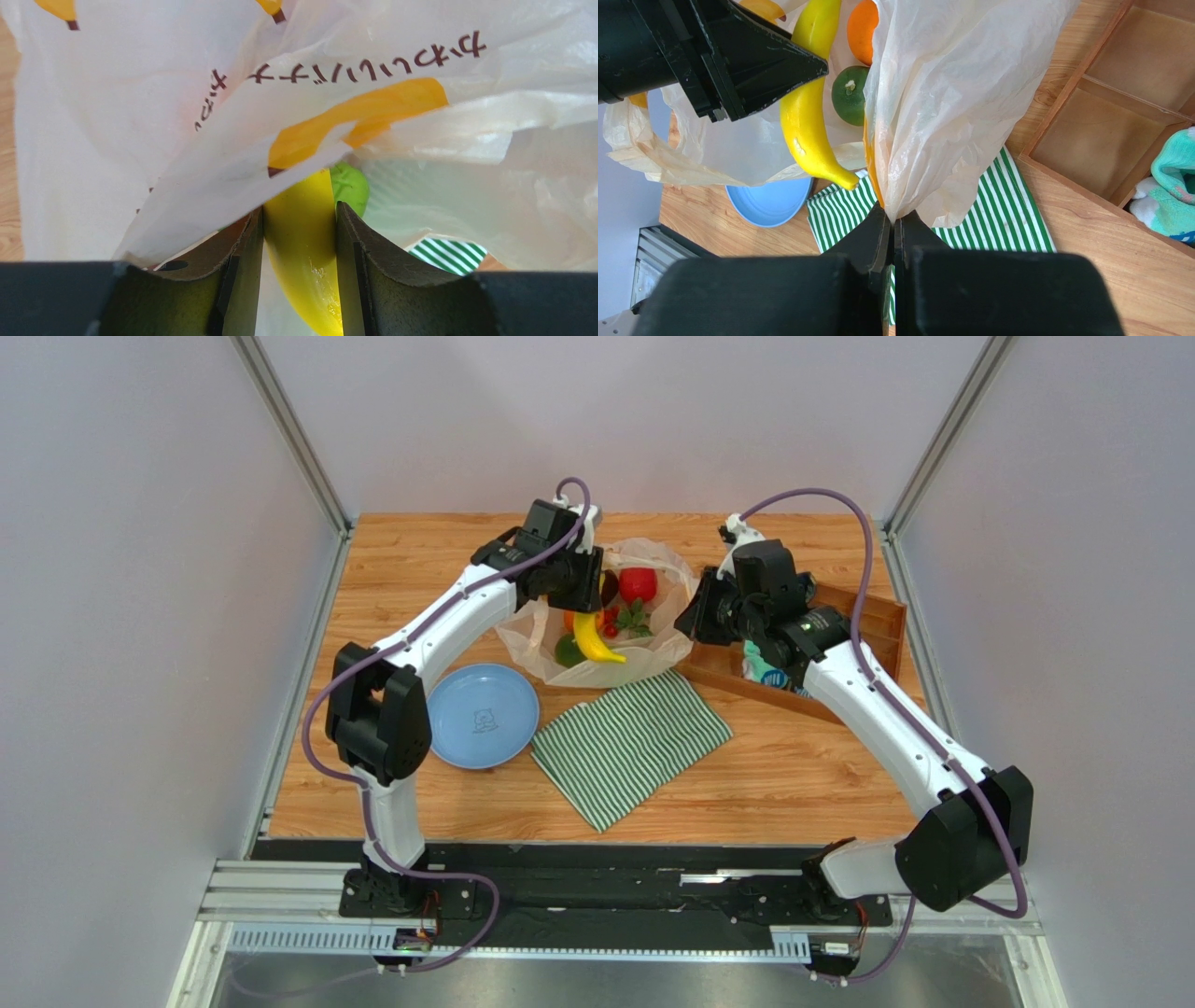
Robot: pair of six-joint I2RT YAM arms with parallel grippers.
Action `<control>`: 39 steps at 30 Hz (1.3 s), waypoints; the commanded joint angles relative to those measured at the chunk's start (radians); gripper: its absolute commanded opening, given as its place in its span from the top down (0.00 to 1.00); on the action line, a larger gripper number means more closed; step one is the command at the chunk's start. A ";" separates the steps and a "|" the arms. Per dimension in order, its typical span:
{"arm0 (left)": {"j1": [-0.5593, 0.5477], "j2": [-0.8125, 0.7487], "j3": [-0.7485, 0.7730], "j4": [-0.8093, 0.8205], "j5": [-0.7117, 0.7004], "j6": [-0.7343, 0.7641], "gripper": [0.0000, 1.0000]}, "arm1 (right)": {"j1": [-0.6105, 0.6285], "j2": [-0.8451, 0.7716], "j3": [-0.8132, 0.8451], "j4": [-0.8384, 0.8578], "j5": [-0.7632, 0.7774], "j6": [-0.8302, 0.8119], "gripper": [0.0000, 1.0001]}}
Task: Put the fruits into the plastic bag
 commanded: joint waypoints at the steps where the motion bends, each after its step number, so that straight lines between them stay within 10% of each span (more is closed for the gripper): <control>1: 0.000 -0.023 0.040 0.106 -0.104 -0.026 0.85 | 0.004 -0.019 0.019 0.010 0.016 -0.019 1.00; 24: -0.022 -0.053 -0.253 0.431 -0.359 -0.080 0.82 | 0.004 0.025 0.031 0.016 -0.005 -0.012 1.00; 31: -0.022 -0.062 -0.245 0.413 -0.322 -0.057 0.35 | 0.004 0.025 0.031 0.016 -0.002 -0.010 1.00; 39: -0.023 -0.089 -0.251 0.400 -0.279 -0.026 0.21 | 0.004 0.030 0.031 0.017 -0.003 -0.007 1.00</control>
